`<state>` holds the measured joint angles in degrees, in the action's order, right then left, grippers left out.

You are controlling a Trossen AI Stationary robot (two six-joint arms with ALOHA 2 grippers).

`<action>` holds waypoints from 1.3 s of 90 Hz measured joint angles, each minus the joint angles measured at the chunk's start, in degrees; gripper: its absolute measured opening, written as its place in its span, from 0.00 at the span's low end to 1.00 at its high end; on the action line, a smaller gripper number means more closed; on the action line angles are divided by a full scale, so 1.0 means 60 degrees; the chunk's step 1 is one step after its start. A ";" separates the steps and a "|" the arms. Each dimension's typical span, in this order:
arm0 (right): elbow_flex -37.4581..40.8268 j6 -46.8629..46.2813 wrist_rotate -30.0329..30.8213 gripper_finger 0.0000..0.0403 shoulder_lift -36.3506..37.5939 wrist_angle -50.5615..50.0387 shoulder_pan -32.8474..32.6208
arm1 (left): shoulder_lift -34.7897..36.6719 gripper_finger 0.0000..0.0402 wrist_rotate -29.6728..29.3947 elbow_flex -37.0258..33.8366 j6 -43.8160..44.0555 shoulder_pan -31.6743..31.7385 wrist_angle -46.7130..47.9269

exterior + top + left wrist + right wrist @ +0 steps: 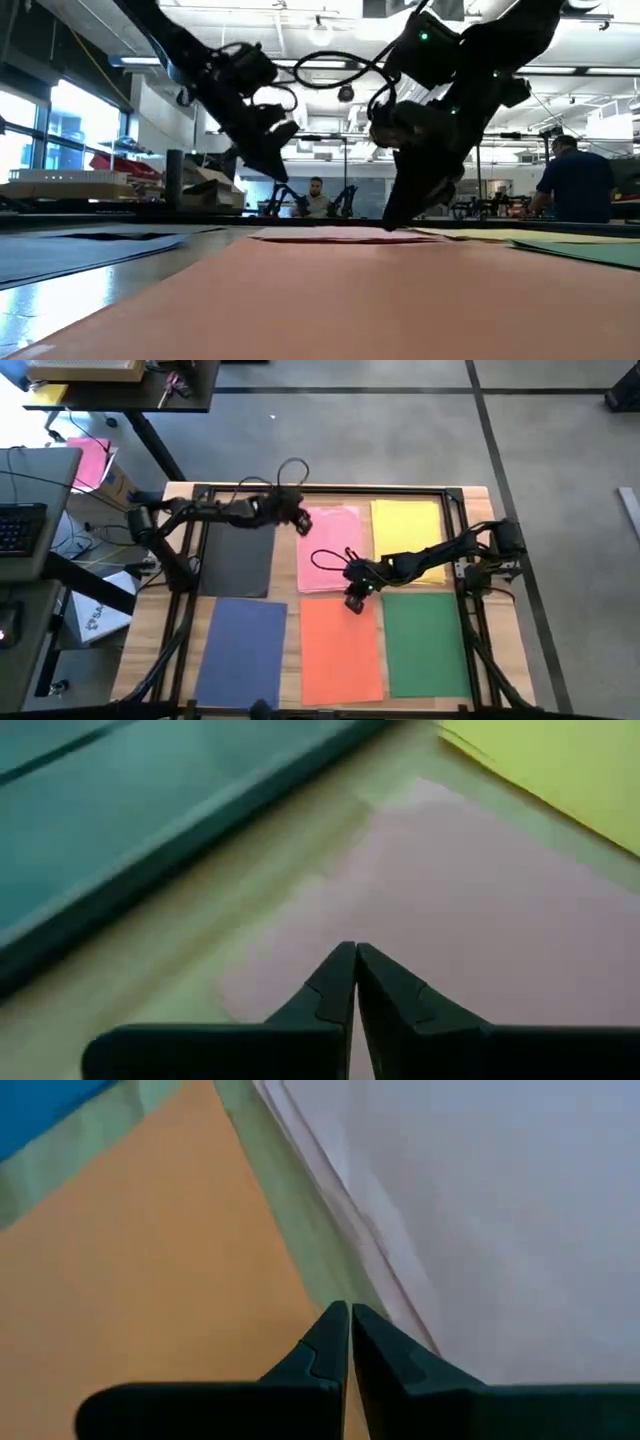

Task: Organize paper
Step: Adjust the colored papers

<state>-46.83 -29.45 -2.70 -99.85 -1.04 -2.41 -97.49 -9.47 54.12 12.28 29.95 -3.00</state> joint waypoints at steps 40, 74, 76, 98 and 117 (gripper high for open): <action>-0.0004 0.0240 0.0074 0.00 -0.0526 0.0591 0.0029 | -0.2560 0.00 -0.0424 0.2022 -0.0733 0.0762 0.1255; -0.0022 0.0417 0.0559 0.00 -0.0663 0.0809 0.0018 | -0.3118 0.00 0.0186 0.2361 -0.1094 0.0733 0.1919; -0.0022 0.0421 0.0558 0.00 -0.0663 0.0808 0.0018 | -0.3118 0.00 0.0210 0.2361 -0.1094 0.0719 0.1935; -0.0022 0.0376 0.0250 0.00 -0.0609 0.0740 0.0033 | -0.3094 0.00 0.0015 0.2354 -0.1365 0.0646 0.2002; 0.0006 0.0224 0.0126 0.00 -0.0375 0.0538 0.0025 | -0.2741 0.00 -0.0060 0.2310 -0.1807 0.0602 0.2260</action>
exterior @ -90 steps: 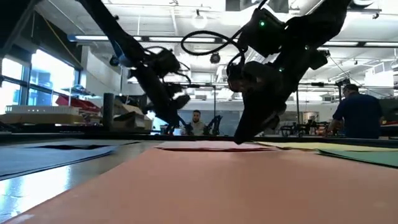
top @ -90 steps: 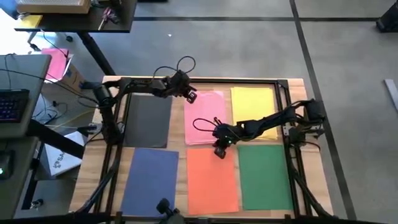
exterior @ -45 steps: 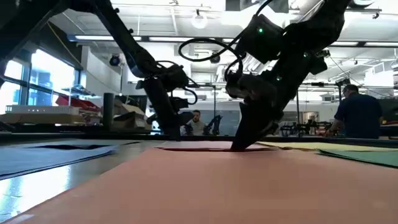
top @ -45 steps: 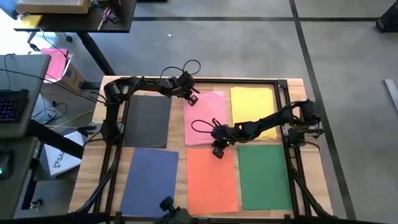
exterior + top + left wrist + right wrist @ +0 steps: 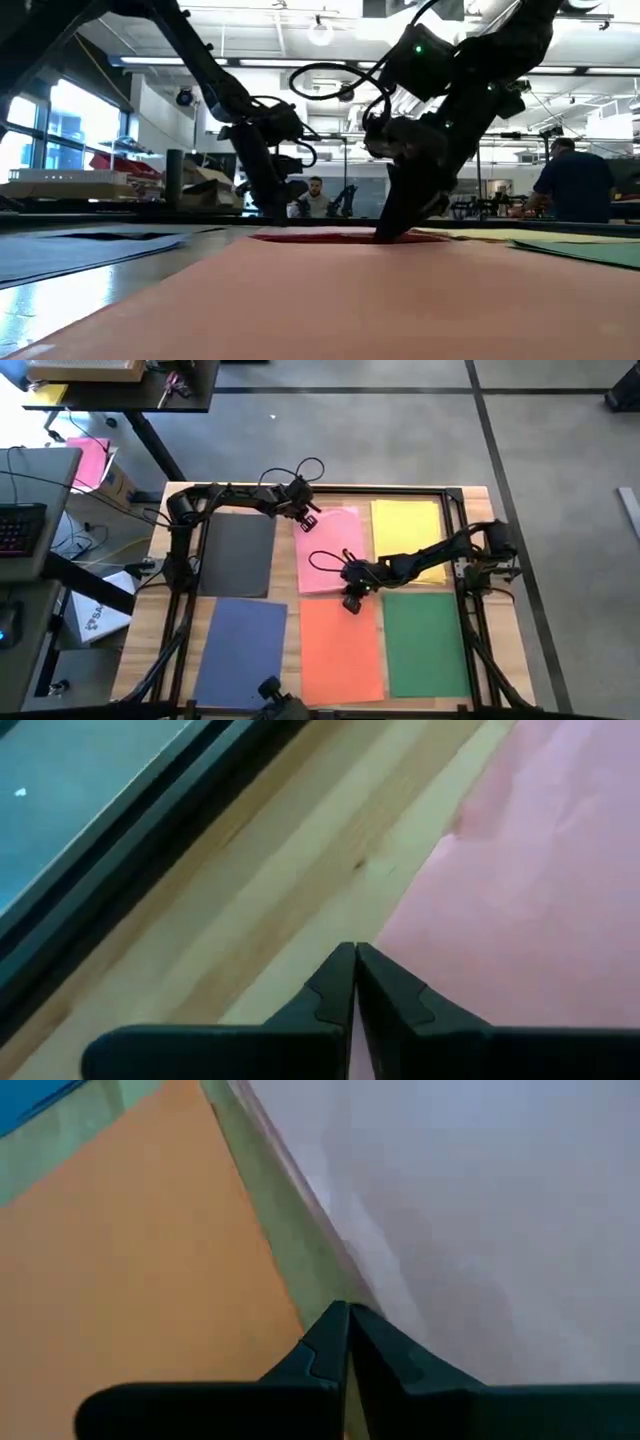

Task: Organize paper
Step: Adjust the colored papers

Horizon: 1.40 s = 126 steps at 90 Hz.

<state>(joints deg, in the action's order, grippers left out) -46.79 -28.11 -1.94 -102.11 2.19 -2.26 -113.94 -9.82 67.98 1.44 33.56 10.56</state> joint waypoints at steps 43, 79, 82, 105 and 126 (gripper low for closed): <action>-0.0002 0.0688 0.1028 0.00 0.0816 0.0366 -0.1095 | 0.3814 0.00 -0.1142 -0.0095 -0.0474 -0.2157 0.4658; -0.0006 0.0840 0.2537 0.00 0.0459 0.1904 -0.2488 | 0.7406 0.00 -0.0322 -0.3384 0.6978 -0.7897 0.5987; -0.0006 0.0840 0.2535 0.00 0.0457 0.1903 -0.2529 | 0.7481 0.00 -0.0261 -0.3666 0.7712 -0.8440 0.5855; -0.0017 0.0621 0.1843 0.00 0.0448 0.2836 -0.2561 | 0.7410 0.00 0.0046 -0.4661 1.3377 -1.1878 0.5158; -0.2044 0.1400 0.0599 0.00 -0.0298 0.1731 -0.1964 | 0.7358 0.00 0.2103 -0.4644 1.7650 -1.3541 0.6337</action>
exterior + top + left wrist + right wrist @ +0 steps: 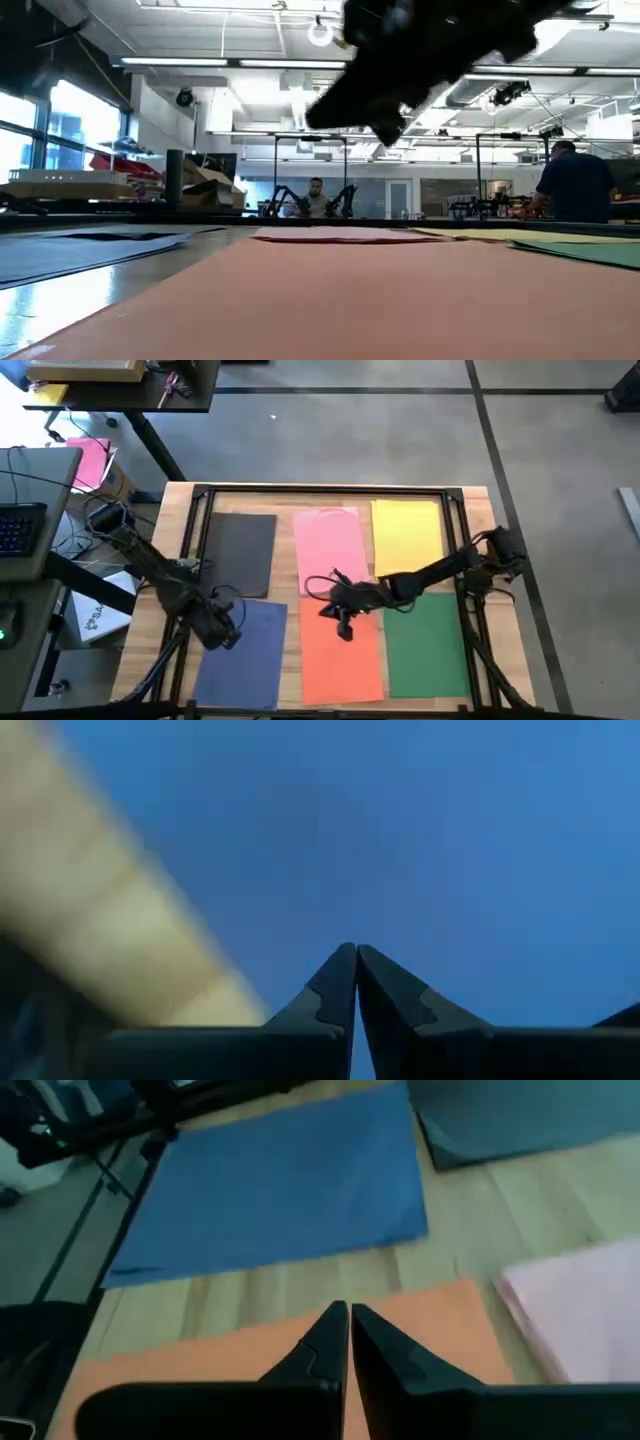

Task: Organize paper
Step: Adjust the colored papers

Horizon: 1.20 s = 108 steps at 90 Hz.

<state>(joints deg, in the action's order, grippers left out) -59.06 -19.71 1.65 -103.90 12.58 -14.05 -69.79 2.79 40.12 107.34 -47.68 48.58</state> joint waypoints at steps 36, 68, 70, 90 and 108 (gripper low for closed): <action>-0.5758 0.3003 -0.3607 0.00 -0.4204 -0.4755 0.0544 | -0.0681 0.00 0.1477 -0.0004 0.3336 -0.2098 -0.0336; -0.9387 0.4835 -0.3785 0.00 -0.6306 -0.7864 0.0651 | -0.2505 0.00 0.2258 0.0047 0.3189 -0.2270 -0.1552; -0.9473 0.4847 -0.3783 0.00 -0.6346 -0.7850 0.0663 | -0.2550 0.00 0.2307 0.0068 0.3203 -0.2262 -0.1486; -0.9715 0.4803 -0.3829 0.00 -0.6517 -0.7510 0.0854 | -0.2599 0.00 0.2494 0.0054 0.2626 -0.2284 -0.1524; -0.9706 0.4547 -0.3891 0.00 -0.6601 -0.7496 0.0967 | -0.2614 0.00 0.1791 -0.0172 0.2410 -0.2299 -0.1440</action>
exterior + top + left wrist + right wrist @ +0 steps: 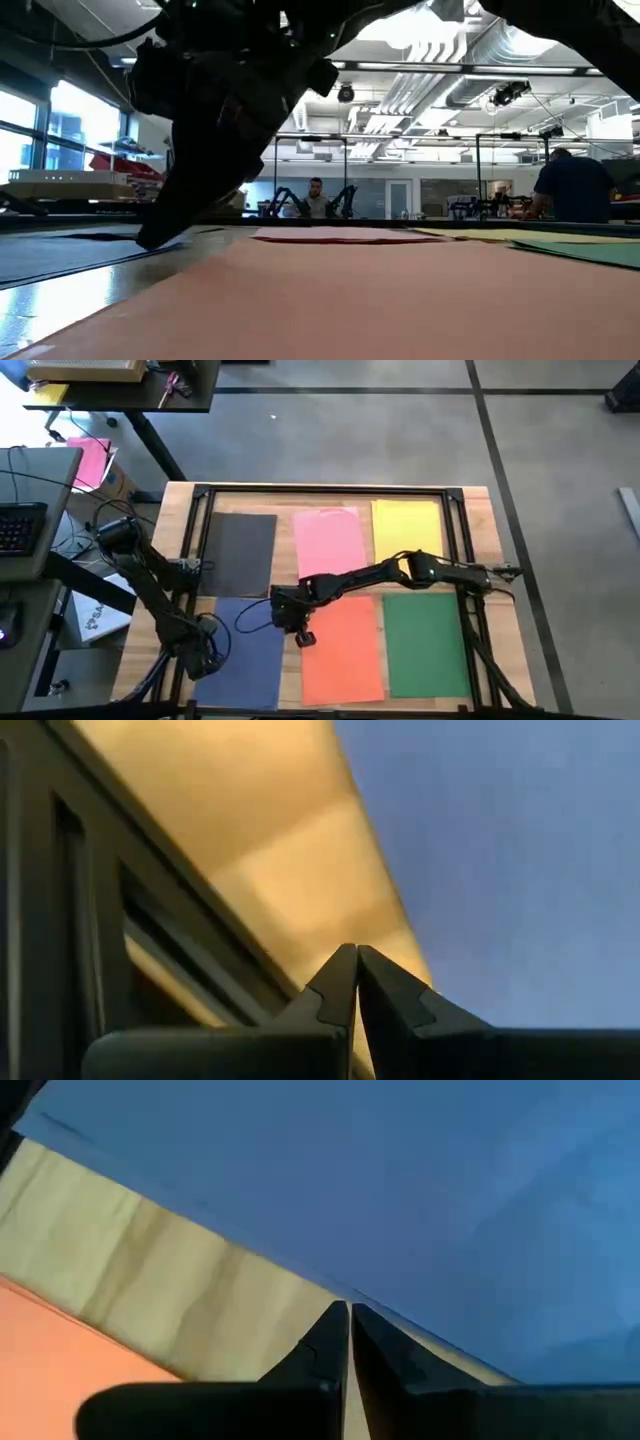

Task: Organize paper
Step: Adjust the colored papers

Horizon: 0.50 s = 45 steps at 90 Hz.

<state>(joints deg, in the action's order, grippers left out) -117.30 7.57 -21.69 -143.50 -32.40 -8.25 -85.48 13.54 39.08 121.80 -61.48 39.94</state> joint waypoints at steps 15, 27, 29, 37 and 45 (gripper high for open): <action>0.0002 -0.0003 0.0071 0.00 0.0000 0.0002 0.0003 | -0.0006 0.00 -0.0347 0.0016 -0.0029 0.0066 0.0399; 0.0004 -0.0003 0.0123 0.00 0.0000 0.0007 0.0000 | -0.0003 0.00 -0.0822 0.0019 -0.0317 0.0144 0.0313; 0.0004 -0.0003 0.0124 0.00 0.0000 0.0007 0.0000 | -0.0001 0.00 -0.0850 0.0014 -0.0360 0.0167 0.0271; 0.0004 -0.0003 0.0192 0.00 0.0000 0.0061 0.0007 | -0.0003 0.00 -0.0844 -0.0005 -0.0663 0.0280 0.0082; 0.0004 -0.0003 0.0274 0.00 0.0000 0.0149 0.0049 | 0.0001 0.00 -0.0933 -0.0006 -0.0714 0.0269 0.0035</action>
<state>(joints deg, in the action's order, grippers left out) -117.27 7.55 -20.05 -143.50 -31.51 -7.95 -85.47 7.94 39.05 117.51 -59.87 40.15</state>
